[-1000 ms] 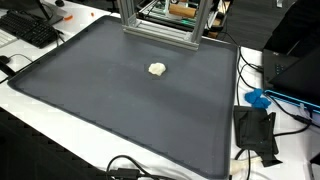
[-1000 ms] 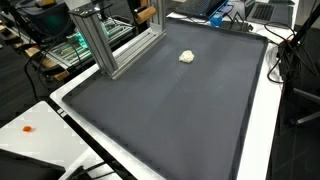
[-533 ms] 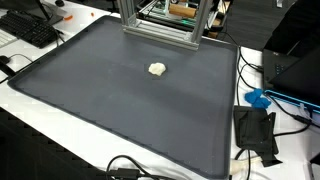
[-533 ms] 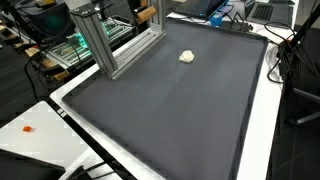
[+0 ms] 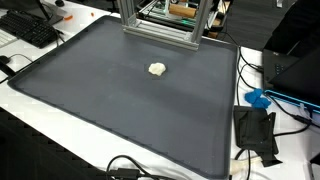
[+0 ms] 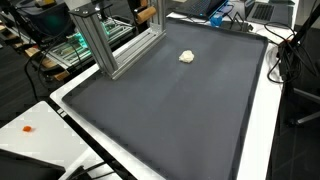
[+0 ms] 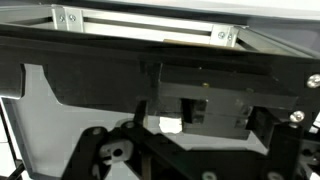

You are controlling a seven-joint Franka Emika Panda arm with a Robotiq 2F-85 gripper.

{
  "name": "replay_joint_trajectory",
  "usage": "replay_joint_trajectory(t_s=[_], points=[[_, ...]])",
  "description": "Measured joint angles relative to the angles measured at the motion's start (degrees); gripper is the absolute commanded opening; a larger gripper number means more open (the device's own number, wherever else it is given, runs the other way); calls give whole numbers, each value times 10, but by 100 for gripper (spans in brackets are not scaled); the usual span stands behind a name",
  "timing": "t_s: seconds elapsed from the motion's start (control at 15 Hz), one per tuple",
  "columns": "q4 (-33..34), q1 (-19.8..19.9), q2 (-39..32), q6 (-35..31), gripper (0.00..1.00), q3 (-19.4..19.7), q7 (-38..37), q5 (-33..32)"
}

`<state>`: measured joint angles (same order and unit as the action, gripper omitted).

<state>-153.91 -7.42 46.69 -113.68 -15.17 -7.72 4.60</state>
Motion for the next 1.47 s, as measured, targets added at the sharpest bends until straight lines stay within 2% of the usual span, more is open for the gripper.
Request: replay_joint_trajectory(t_s=[0.33, 0.67, 0.93, 1.0, 1.07, 1.27, 1.4, 1.47], points=[[18, 0, -11, 39, 100, 0, -4, 0], [26, -4, -19, 42, 99, 1, -4, 1], [27, -8, -23, 42, 90, 3, -4, 5], [28, -9, -25, 42, 78, 4, -4, 6], [29, -9, -27, 42, 77, 4, -4, 8], [32, -11, -33, 42, 49, 5, -4, 13], [33, -13, -37, 43, 34, 5, -4, 16], [35, -12, -37, 45, 29, 6, -5, 13]])
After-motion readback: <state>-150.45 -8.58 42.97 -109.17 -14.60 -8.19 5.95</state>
